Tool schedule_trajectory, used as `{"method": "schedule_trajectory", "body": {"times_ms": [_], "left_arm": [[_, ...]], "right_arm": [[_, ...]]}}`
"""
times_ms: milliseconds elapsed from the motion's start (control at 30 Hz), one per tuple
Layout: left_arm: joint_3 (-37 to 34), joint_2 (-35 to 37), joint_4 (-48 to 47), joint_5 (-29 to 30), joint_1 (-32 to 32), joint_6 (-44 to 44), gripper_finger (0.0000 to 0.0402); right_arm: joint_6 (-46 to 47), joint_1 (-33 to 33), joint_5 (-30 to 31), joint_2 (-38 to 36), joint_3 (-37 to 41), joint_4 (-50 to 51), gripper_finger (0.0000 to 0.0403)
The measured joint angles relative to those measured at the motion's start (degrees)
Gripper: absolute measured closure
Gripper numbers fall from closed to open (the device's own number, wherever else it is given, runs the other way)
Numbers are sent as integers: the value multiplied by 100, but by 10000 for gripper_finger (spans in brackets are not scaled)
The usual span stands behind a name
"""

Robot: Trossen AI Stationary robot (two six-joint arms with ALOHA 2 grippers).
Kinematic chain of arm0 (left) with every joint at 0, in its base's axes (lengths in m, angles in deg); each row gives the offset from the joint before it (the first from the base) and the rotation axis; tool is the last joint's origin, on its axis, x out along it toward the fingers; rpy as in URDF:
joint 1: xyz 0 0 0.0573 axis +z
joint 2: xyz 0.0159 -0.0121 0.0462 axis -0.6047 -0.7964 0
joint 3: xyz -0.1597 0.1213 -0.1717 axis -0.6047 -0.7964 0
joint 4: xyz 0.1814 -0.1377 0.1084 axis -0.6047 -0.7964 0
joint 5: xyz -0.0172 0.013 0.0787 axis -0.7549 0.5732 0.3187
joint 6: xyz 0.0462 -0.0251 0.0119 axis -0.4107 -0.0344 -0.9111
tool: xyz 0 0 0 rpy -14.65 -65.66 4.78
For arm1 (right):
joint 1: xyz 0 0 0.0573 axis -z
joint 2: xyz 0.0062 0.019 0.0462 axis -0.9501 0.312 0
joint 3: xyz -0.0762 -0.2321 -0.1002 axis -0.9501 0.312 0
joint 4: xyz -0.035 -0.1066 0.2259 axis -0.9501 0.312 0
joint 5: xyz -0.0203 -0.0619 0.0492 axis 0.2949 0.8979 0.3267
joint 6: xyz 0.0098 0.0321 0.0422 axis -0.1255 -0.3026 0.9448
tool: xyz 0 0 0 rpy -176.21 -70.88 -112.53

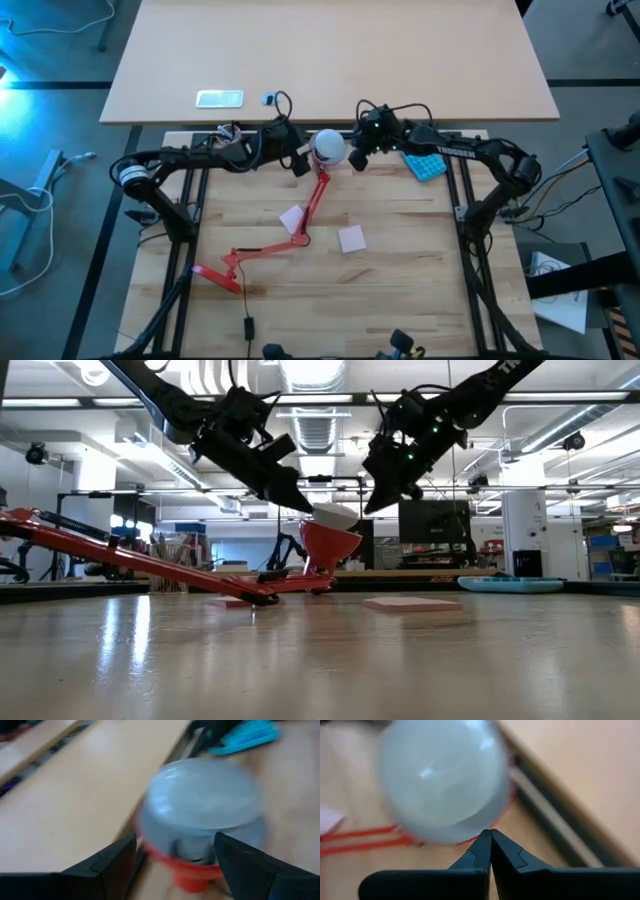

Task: Screw lightbulb
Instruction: Insert the lightbulb into the red lamp

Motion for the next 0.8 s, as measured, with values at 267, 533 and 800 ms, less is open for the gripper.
{"method": "schedule_trajectory", "body": {"times_ms": [267,533,800], "left_arm": [[-21,-29,112,-237,-109,180,143],[-21,-28,393,-82,91,9,143],[-17,-19,364,126,470,-308,143]], "right_arm": [[8,152,74,264,-2,-1090,401],[198,49,-356,439,-1,-844,401],[157,-14,-561,43,0,50,401]]}}
